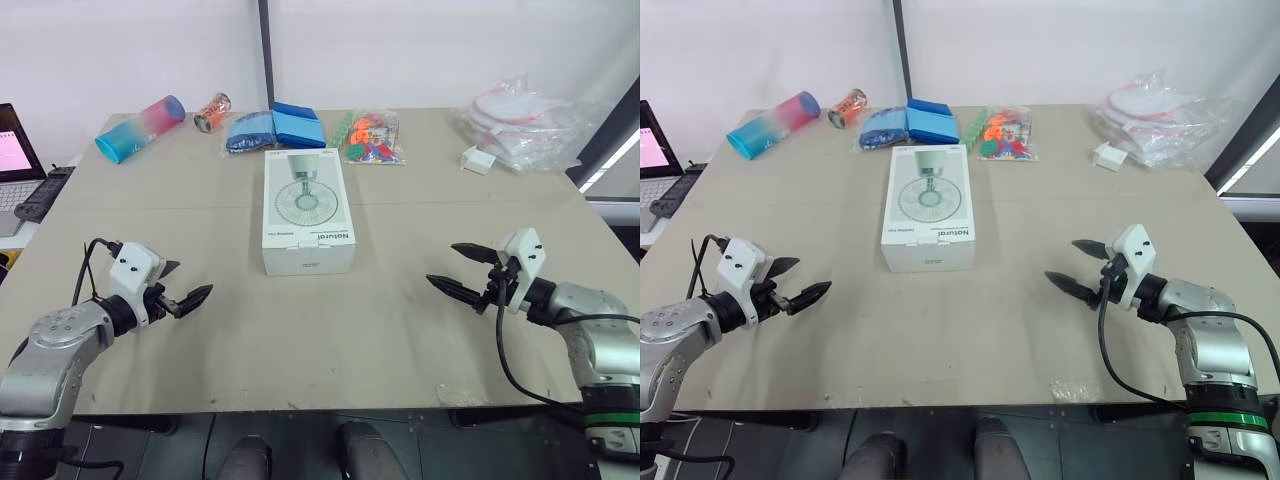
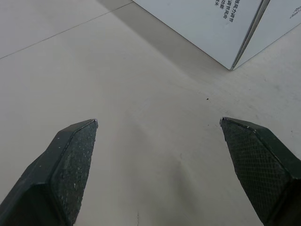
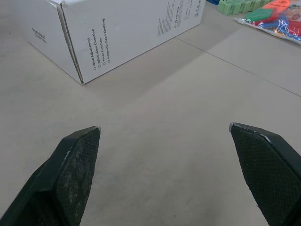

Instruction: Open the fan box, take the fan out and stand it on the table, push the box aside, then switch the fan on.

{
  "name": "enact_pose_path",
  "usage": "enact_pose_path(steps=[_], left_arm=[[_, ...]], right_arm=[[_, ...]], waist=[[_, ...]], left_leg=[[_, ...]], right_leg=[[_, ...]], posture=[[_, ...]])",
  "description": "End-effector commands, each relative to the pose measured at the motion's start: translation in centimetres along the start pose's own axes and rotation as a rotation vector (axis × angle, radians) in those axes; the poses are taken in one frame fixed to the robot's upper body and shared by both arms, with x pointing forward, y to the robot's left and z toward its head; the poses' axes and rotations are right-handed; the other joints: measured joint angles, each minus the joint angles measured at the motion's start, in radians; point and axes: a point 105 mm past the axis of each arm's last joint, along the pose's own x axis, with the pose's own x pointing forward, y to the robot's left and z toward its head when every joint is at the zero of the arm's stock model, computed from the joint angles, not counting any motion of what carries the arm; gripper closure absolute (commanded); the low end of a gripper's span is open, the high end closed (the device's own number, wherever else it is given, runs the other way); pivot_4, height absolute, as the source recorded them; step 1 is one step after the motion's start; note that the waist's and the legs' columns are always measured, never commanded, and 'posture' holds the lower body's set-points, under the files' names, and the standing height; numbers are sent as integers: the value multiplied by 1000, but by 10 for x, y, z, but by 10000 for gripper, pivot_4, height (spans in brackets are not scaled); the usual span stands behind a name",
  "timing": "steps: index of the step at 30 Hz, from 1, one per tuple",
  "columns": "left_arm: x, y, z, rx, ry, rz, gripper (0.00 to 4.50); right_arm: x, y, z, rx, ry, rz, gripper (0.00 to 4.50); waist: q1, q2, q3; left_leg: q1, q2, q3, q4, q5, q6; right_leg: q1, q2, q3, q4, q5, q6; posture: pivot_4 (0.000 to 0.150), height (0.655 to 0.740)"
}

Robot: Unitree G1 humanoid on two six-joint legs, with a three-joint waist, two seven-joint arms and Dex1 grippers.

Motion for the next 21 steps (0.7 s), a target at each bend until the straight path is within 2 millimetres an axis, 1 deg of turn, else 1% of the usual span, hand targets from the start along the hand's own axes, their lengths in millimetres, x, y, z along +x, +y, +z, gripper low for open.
enact_pose_path(steps=[1,4,8,14,18,21], left_arm=[[-6,9,12,33,-42,56,744],[-3,9,6,-17,-9,77,744],[-1,12,6,-18,6,105,744],[-1,15,6,-11,12,122,744],[0,15,8,-17,-1,134,744],[1,14,14,-27,-32,137,744]], right_arm=[[2,-2,10,-54,-24,-8,0],[11,-3,14,-31,-31,-13,0],[12,-7,14,2,-39,-32,0],[13,-9,15,-3,-34,-44,0],[14,-8,15,-7,-38,-38,0],[16,-4,16,-7,-43,-18,0]], waist=[[0,0,0],[-1,0,0],[0,0,0],[1,0,0],[0,0,0],[0,0,0]], left_leg=[[0,0,0,0,0,0],[0,0,0,0,0,0],[0,0,0,0,0,0],[0,0,0,0,0,0],[0,0,0,0,0,0],[0,0,0,0,0,0]], right_leg=[[0,0,0,0,0,0],[0,0,0,0,0,0],[0,0,0,0,0,0],[0,0,0,0,0,0],[0,0,0,0,0,0],[0,0,0,0,0,0]], posture=[[1500,7400],[1500,7400],[1500,7400],[1500,7400],[1500,7400],[1500,7400]])
